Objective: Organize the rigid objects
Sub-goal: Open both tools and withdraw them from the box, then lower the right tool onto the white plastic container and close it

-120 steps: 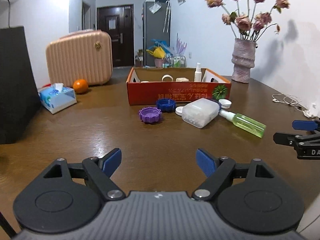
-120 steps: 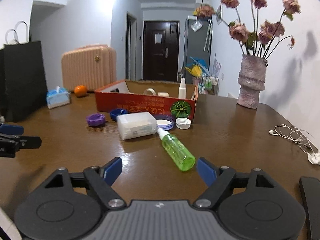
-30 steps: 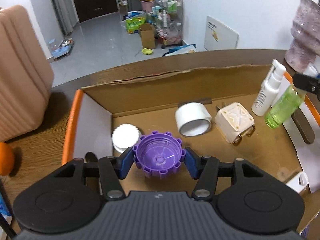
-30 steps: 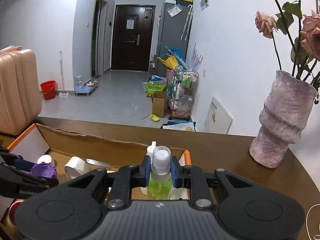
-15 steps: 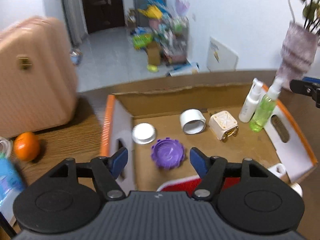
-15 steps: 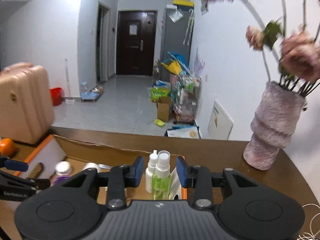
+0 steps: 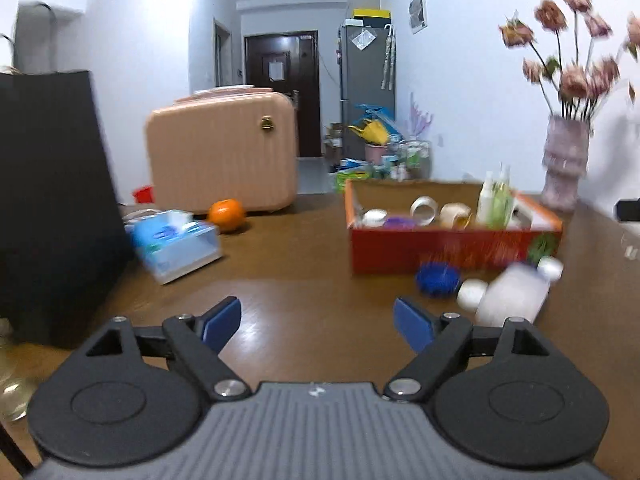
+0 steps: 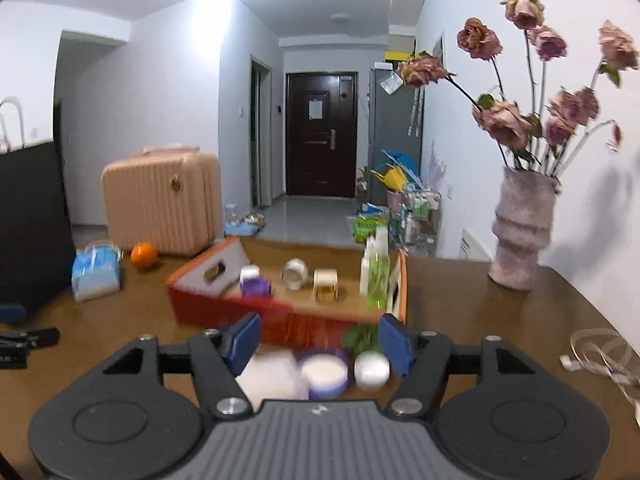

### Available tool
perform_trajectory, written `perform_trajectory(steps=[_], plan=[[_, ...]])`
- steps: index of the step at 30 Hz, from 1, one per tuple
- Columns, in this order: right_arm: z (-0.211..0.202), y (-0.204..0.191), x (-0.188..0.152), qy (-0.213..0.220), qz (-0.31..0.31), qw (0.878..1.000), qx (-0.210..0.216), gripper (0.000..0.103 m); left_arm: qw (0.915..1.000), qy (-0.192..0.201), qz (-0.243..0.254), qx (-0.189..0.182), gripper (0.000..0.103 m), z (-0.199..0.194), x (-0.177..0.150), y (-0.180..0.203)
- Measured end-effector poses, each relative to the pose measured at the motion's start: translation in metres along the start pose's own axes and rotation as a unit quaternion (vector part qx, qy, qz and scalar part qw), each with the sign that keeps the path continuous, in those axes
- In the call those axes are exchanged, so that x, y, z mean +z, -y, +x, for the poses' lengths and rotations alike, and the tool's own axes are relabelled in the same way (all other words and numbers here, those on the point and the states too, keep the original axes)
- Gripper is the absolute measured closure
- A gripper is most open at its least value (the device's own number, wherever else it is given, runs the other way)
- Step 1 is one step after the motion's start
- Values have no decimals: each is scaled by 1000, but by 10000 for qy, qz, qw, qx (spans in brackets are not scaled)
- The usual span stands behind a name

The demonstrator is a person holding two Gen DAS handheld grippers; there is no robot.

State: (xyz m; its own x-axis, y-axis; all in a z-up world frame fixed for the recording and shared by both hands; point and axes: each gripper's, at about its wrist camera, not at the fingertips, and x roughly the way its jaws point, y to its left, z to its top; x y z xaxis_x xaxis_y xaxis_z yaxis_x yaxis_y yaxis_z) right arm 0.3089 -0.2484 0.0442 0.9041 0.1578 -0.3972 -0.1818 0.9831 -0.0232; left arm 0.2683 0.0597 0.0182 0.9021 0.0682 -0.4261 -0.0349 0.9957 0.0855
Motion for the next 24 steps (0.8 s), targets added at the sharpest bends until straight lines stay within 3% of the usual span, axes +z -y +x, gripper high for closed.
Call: perform_trajectory(steps=[2,7,13,18,24], plan=[[-18,-12,-17,-92,-77,9999,-87,38,9998,81,103,138,16,-19,-17,0],[-63,-35,-52,-171,106,9997,-164,36,9997,210,-115,-93,13,-57,-45,-2],[-95,-46,-77,-295,243,9985,-382,36,9995,186,-17,-238,13,-75,-64,-2],[-107,-44,-84,-185,453,9979,-419,36,9993,207,-49,-302,11,-87,-78,-2],[-103,-40,-95,-293,421,9977,-447,35,9995,-9,5,-320,11,-75,-85,9]])
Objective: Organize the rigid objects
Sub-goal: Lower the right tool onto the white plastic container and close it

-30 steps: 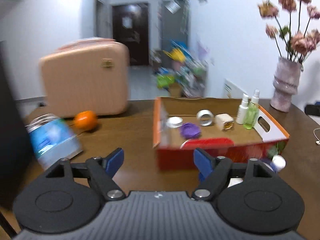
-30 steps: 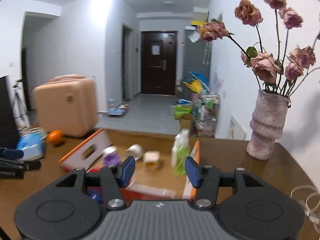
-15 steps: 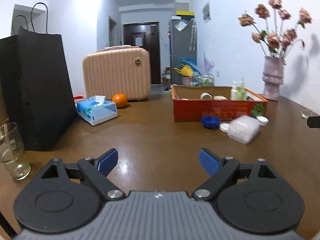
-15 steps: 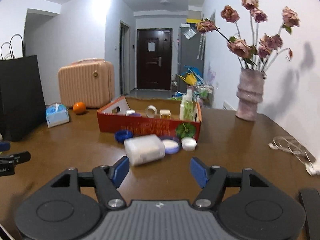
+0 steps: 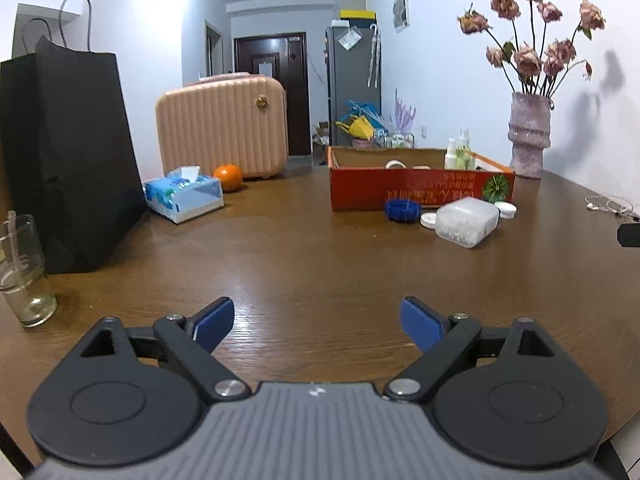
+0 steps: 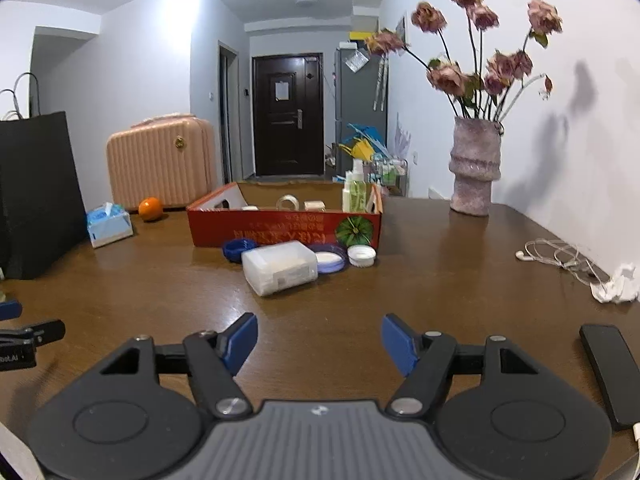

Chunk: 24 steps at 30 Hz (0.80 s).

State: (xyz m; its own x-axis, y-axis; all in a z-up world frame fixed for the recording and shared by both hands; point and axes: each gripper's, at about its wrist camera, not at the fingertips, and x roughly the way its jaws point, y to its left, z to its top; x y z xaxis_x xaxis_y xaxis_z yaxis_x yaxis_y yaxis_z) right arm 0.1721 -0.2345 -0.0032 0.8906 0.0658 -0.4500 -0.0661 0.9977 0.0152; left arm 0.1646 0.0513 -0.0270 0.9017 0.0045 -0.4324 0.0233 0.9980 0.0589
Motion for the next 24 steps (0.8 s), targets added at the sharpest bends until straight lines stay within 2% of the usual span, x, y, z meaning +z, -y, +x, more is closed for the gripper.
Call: perform_trajectory(steps=[8,13,21,24], plan=[[28,15,-7,-182,185,9997,-2,35,9997,-125,169,-125,11,20,4,18],[56,25,-2,-319,202,9993,-35,35,9997,27,109,-233,11,32,19,28],[94,37,12,-325,248,9992,32,31,9983,-177,216,-507,10,75,35,52],[110,41,14,-377,229,9990,20,28,9980,-212,251,-546,7,89,40,61]])
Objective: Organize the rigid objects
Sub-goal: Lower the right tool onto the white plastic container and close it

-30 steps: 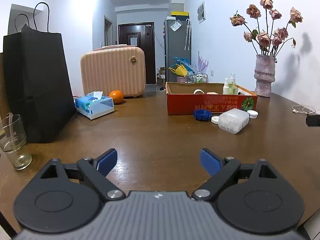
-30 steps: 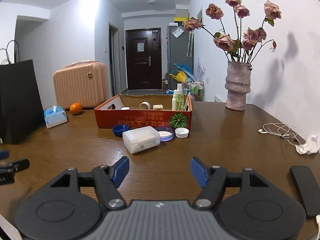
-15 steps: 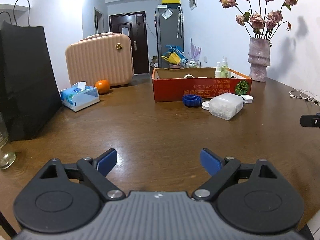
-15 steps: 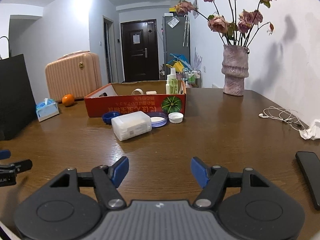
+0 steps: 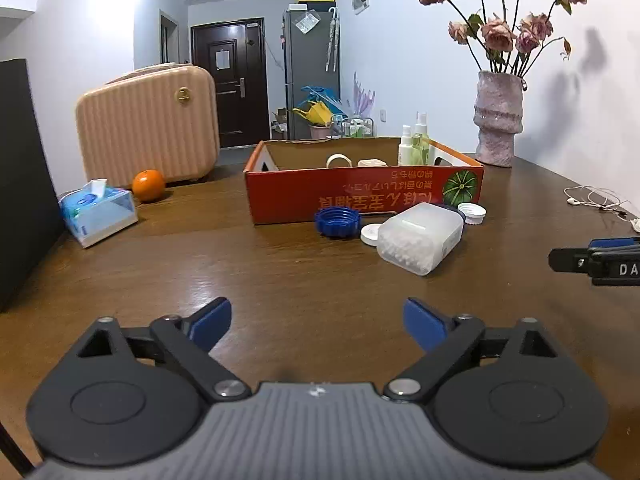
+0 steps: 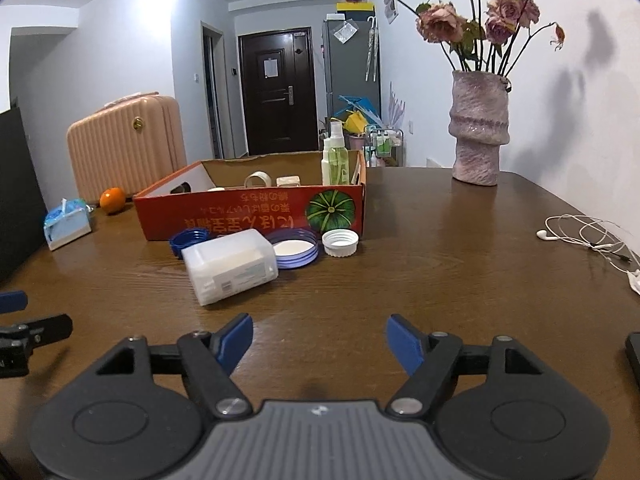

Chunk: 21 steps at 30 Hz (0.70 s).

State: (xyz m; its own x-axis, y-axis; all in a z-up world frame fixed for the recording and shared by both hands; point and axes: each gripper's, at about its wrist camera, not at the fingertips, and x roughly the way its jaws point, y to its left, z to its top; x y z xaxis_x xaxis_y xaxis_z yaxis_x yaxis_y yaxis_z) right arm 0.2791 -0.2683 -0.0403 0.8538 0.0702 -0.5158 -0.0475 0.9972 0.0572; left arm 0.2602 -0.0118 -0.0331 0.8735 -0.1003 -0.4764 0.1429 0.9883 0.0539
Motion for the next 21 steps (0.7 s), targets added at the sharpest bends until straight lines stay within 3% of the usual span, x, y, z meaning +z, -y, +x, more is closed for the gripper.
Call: perform_trajectory(steps=[4,12,15,17,18,19,20,21], plan=[[24,4,8,-75,33,10000,-5,29,9999,-91,19,-127,7,16,8,8],[65,0,41,13,-156,9990,417,29,9959,-426,-296,-747,7,67,39,15],[88,7,51,-133,86,9980,605,29,9920,-545,-275,-1104,7,89,51,21],[102,13,58,-303,296,9959,804,36,9897,-572,-141,-1306,7,102,58,28],[108,16,61,-378,388,9938,969,45,9880,-661,-182,-1381,7,109,61,29],[115,17,65,-413,501,9915,1129,47,9859,-795,-342,-1433,9,116,63,29],[120,16,67,-425,564,9896,1250,48,9834,-865,-505,-1513,17,121,63,28],[126,14,70,-461,576,9877,1376,55,9813,-873,-672,-1578,26,124,63,26]])
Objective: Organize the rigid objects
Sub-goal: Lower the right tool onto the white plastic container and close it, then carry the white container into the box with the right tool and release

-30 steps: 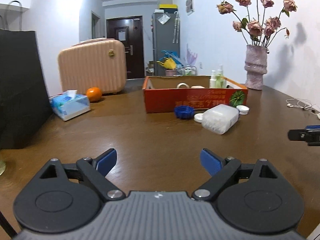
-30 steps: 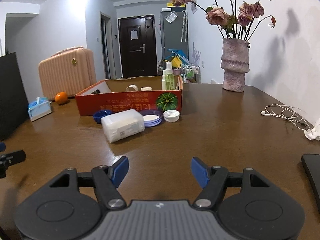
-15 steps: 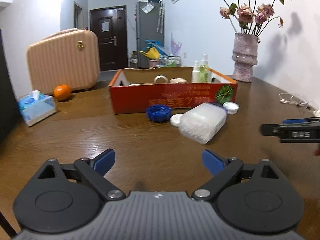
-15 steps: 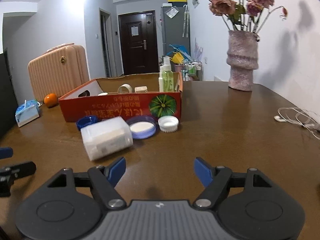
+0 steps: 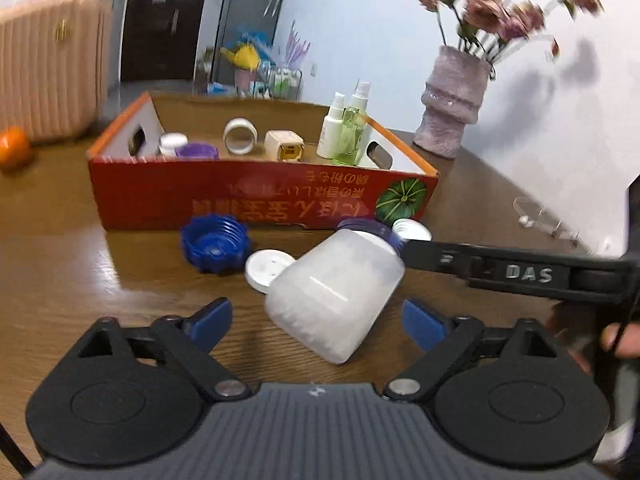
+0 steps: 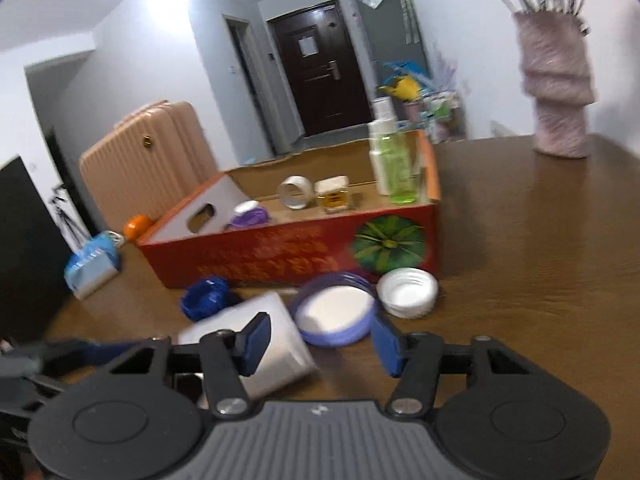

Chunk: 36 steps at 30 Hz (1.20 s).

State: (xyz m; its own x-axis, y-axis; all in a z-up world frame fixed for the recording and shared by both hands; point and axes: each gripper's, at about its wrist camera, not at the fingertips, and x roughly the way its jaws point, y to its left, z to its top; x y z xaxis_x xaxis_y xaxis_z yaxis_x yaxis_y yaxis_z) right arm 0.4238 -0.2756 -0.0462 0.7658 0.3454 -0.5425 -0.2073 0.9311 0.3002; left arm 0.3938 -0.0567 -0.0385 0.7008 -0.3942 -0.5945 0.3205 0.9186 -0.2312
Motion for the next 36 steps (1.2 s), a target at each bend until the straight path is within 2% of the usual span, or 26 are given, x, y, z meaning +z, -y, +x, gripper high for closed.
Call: perform_trajectory(steps=[1,2,3,5,8,11,15,22,24,27,31,33,36], plan=[[6,-2,3,-59,-12,9999,96,64,9999,31,-109,-35,46,2,-1,-2],[12,-4,4,-131,-41,9997,205,67,9997,55,-225,-124,52,3,-2,-5],[17,-6,5,-209,-84,9992,316,72,9990,53,-340,-274,55,3,-2,-9],[22,-10,5,-256,-146,9982,529,73,9970,10,-615,-463,62,4,-2,-15],[20,-8,4,-400,99,9967,699,78,9950,55,-869,-491,67,-1,-3,-20],[1,-10,-10,-602,274,9939,878,80,9943,-48,-956,-463,68,-17,-13,-21],[-45,-21,-51,-723,484,9897,1139,80,9911,-165,-1197,-562,68,-54,-39,-22],[-116,-42,-106,-709,708,9892,1068,81,9908,-529,-972,-785,68,-111,-81,-1],[-124,-41,-111,-674,762,9892,1055,81,9905,-549,-960,-814,68,-116,-86,2],[-123,-39,-114,-697,929,9874,1075,76,9866,-698,-1125,-951,62,-111,-91,-2],[-122,-40,-113,-679,892,9886,1006,76,9829,-711,-1331,-1054,63,-106,-90,-8],[-124,-43,-106,-593,773,9911,912,78,9806,-740,-1483,-1046,63,-100,-81,-7],[-130,-43,-77,-202,634,9939,874,81,9840,-373,-1328,-1129,63,-99,-50,-2]])
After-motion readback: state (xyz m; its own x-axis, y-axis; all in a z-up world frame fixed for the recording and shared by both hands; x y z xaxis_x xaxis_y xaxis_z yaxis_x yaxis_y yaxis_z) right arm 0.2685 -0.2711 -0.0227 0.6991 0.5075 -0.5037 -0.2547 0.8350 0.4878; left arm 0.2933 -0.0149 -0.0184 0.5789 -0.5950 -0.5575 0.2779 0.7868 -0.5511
